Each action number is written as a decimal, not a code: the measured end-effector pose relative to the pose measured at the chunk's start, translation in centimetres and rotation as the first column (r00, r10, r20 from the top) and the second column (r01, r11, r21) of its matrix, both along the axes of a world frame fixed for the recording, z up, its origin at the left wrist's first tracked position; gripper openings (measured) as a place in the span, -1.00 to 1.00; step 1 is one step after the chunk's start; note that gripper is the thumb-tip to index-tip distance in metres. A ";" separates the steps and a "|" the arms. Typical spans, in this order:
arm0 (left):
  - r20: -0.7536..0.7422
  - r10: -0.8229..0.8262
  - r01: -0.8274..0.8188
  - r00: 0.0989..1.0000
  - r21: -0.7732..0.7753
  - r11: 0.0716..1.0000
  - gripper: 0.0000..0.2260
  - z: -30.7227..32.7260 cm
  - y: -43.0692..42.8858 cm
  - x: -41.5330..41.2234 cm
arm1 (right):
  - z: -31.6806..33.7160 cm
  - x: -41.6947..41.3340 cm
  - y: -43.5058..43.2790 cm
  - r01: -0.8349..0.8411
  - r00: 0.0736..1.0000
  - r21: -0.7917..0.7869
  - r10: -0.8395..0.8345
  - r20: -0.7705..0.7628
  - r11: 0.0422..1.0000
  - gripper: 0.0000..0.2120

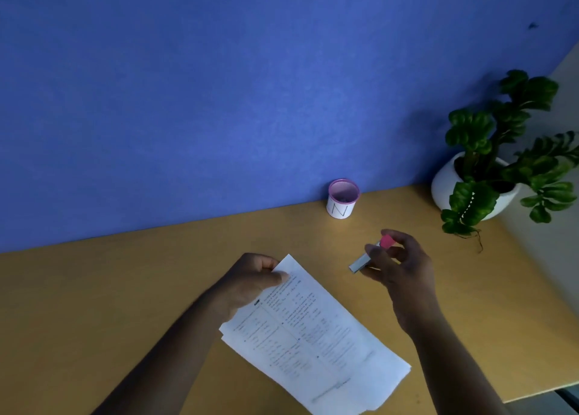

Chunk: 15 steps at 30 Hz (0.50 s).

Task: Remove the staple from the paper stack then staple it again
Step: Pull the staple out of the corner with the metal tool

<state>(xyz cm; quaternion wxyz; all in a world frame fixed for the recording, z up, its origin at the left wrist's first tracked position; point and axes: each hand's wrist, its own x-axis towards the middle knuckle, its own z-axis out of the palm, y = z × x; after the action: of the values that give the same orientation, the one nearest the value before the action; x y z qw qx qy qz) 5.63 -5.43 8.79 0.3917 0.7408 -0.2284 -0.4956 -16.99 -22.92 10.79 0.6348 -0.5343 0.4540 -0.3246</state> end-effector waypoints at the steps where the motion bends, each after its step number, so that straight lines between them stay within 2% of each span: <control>1: -0.020 0.006 -0.006 1.000 -0.010 1.000 -0.87 0.4 0.3 -0.1 | 1.7 -0.1 1.2 -0.018 0.996 0.037 0.014 0.084 0.999 -0.73; 3: -0.062 0.010 -0.012 0.998 -0.026 1.000 -0.88 1.3 1.0 -0.6 | 4.2 -0.2 3.4 -0.064 0.983 0.082 0.049 0.175 0.995 -0.70; 7: -0.091 0.062 -0.070 0.994 -0.085 0.994 -0.87 3.8 2.5 -2.0 | 6.2 -0.1 7.5 -0.139 0.961 0.174 0.091 0.261 0.975 -0.65; 10: -0.116 0.146 -0.163 0.982 -0.156 0.974 -0.87 6.0 3.7 -3.6 | 5.8 0.3 10.0 -0.118 0.962 0.185 0.066 0.265 0.976 -0.49; 13: -0.195 0.232 -0.274 0.953 -0.229 0.934 -0.86 7.4 5.1 -4.8 | 5.3 0.5 12.1 -0.095 0.947 0.206 0.025 0.319 0.974 -0.52; 15: -0.244 0.261 -0.320 0.934 -0.247 0.915 -0.86 8.2 6.1 -5.2 | 5.2 0.6 13.4 -0.076 0.962 0.143 0.035 0.269 0.987 -0.53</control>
<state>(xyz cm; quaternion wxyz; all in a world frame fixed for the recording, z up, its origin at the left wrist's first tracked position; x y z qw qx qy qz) 0.39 0.62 16.98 0.5843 0.6478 -0.1420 -0.4677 -16.36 -9.57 16.03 0.7378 -0.4486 0.3729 -0.3396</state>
